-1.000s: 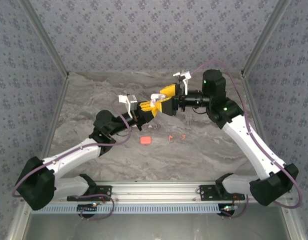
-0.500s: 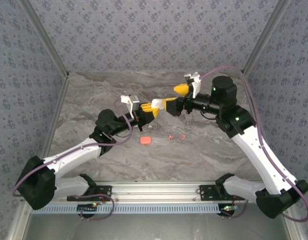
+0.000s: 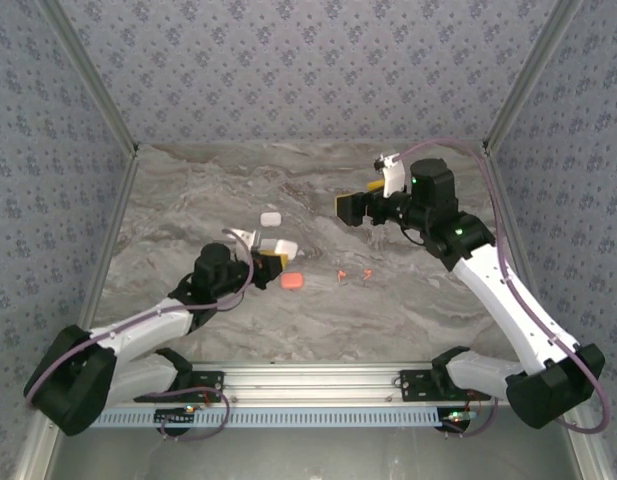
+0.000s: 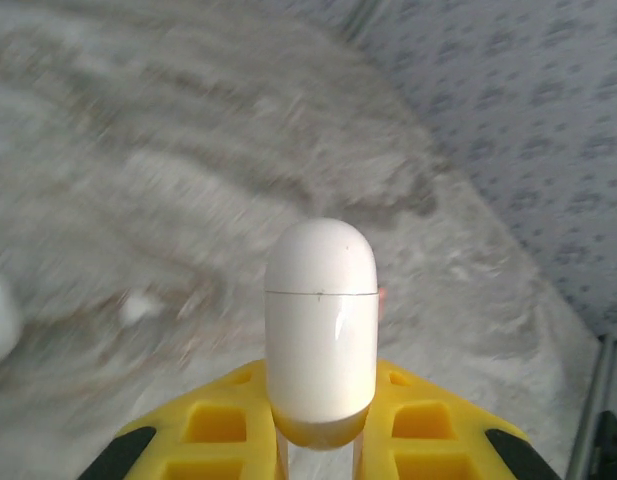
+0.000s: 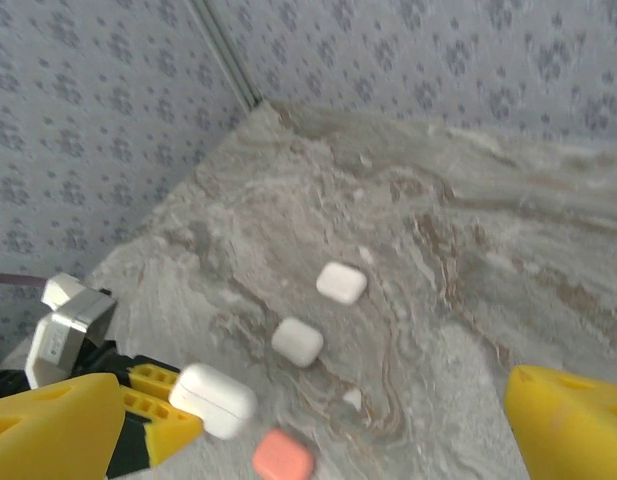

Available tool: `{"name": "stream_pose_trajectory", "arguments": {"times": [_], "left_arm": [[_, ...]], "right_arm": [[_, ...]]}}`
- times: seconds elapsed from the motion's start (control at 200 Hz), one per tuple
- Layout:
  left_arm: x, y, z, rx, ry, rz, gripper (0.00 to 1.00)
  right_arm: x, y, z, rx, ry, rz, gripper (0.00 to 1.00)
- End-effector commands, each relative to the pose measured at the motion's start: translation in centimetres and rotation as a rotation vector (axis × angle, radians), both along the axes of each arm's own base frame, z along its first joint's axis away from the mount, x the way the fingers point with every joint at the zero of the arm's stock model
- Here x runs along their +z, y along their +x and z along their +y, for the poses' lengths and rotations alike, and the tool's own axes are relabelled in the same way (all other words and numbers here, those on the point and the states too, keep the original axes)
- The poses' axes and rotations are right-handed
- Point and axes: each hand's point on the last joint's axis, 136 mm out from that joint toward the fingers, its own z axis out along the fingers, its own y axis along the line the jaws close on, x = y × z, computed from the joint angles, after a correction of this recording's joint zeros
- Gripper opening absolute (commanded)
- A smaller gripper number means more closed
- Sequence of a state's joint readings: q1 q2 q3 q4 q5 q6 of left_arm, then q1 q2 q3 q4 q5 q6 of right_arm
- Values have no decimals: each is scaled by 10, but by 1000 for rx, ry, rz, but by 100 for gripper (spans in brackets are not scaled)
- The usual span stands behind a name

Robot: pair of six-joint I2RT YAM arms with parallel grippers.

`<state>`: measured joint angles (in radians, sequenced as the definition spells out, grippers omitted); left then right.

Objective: Insert wireless bluetooth earbuds into charging case

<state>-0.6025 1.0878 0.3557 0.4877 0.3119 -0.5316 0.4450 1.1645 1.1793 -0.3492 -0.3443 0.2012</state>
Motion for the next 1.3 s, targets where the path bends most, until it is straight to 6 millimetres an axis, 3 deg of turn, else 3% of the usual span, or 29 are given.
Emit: {"name": "stream_pose_trajectory", "arguments": {"times": [0.0,0.155,0.245,0.525,0.85,1.039,1.194,1.294], "left_arm": [[-20,-6,29,112,34,85,0],[-51,-15,69,246,68,216,0],[-57,-19,76,260,40,261,0],[-60,-17,68,219,16,328,0],[-80,-8,45,159,-34,456,0],[-95,-4,44,189,-31,503,0],[-107,-4,43,204,-28,552,15],[-113,-3,46,228,-15,570,20]], "right_arm": [[-22,2,0,-12,-10,68,100],[-34,7,2,-14,-19,95,100],[-35,9,5,-5,-19,96,100],[-40,10,11,11,-19,112,100],[-46,7,11,14,-32,130,100],[-50,6,12,19,-35,142,100],[-54,6,13,26,-39,157,100],[-54,6,14,28,-41,157,100]]}}
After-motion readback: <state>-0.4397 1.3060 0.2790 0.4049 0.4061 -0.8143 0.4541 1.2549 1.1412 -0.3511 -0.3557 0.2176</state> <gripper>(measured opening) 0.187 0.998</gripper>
